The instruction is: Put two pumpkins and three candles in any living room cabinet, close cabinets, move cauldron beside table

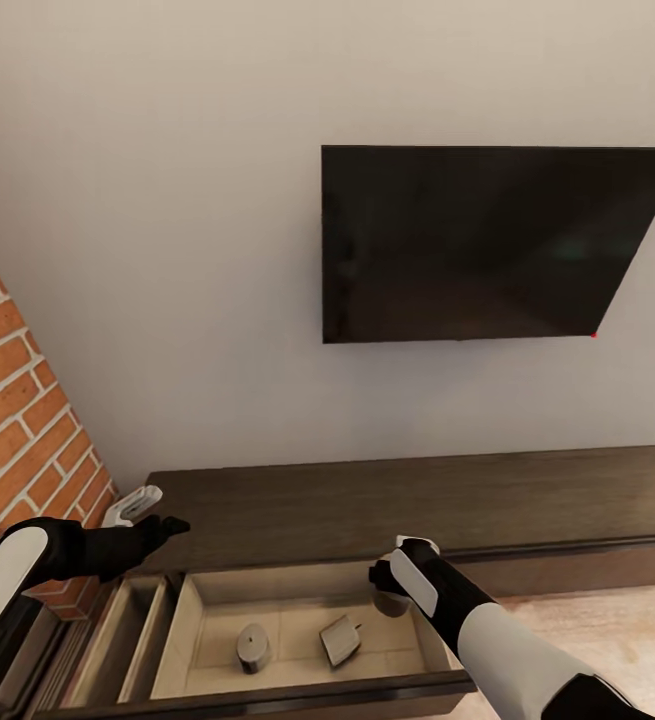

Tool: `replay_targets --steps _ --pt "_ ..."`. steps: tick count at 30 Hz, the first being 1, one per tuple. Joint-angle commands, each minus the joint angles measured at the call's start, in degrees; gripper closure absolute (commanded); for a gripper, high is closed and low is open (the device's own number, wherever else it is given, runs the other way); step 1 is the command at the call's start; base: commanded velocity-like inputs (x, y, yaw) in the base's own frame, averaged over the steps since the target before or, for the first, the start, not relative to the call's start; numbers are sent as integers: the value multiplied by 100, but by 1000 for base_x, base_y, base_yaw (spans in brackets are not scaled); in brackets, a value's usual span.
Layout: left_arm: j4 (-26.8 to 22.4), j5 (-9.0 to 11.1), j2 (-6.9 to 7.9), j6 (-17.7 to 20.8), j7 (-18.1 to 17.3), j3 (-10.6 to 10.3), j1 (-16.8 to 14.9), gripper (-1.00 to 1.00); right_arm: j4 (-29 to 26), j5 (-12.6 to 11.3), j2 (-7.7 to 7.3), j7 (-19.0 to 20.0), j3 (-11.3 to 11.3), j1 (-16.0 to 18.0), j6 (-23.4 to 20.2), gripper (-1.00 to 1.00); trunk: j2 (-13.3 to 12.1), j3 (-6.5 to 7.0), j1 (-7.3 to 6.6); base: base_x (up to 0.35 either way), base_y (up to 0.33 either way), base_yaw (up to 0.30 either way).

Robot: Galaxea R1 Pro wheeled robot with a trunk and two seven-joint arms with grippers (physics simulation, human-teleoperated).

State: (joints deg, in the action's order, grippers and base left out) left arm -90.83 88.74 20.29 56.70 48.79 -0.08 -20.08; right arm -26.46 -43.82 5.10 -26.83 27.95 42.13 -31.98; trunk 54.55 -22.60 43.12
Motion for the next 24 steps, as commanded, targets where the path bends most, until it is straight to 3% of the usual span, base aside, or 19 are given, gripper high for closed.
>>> replay_targets --steps 1,24 --pt "-5 56 2 8 60 -1 -5 -100 -8 -57 -3 -50 43 6 -10 100 5 -7 1 15 10 -15" --pt "-5 56 1 7 60 -1 -5 -100 -8 -55 0 -50 44 6 -4 100 5 -7 1 69 1 21"
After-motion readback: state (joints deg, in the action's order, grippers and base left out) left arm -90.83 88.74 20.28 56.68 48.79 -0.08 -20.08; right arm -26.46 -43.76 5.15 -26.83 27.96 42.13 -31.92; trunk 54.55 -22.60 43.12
